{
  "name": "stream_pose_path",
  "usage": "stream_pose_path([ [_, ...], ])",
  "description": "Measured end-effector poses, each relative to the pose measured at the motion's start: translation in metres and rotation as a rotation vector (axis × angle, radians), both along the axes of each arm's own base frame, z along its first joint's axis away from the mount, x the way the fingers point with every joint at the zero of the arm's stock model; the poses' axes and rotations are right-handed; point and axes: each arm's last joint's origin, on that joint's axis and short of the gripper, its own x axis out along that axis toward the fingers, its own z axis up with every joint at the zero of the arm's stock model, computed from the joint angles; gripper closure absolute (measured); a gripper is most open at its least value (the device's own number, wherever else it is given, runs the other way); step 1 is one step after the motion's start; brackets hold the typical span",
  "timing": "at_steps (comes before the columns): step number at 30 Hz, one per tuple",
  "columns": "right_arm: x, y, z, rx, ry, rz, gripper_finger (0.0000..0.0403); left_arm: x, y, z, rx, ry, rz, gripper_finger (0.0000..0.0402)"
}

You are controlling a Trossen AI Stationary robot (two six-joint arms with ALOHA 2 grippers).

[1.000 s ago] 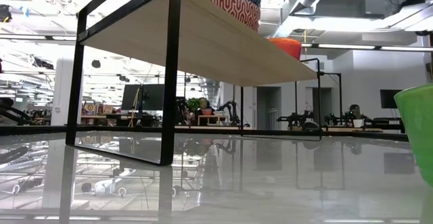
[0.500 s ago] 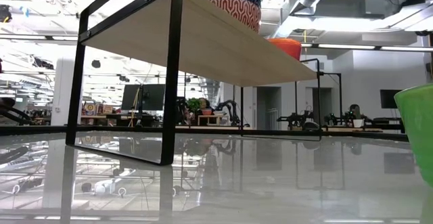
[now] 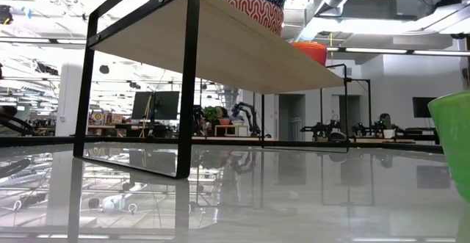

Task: Place and stack bowls onto a shelf
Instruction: Adjust the stacked patterned bowls on the shelf

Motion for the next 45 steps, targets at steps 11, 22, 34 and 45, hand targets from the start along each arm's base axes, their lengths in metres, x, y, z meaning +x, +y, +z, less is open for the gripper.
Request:
stream_pose_path([
  [11, 0.009, -0.026, 0.004, -0.1, -0.033, -0.004, 0.0381, 0.0, 0.0, 0.0, -0.001, 0.003, 0.002, 0.0401],
  [22, 0.009, -0.033, 0.005, -0.118, -0.033, -0.006, 0.0381, 0.001, 0.001, -0.02, -0.08, 0.002, 0.027, 0.0401],
  [34, 0.003, -0.029, -0.001, -0.079, 0.043, -0.025, 0.0381, 0.001, 0.006, -0.02, -0.082, 0.002, 0.023, 0.0401],
  [45, 0.012, -0.023, -0.01, -0.074, 0.061, -0.004, 0.0381, 0.001, 0.006, -0.02, -0.076, 0.001, 0.032, 0.0402],
])
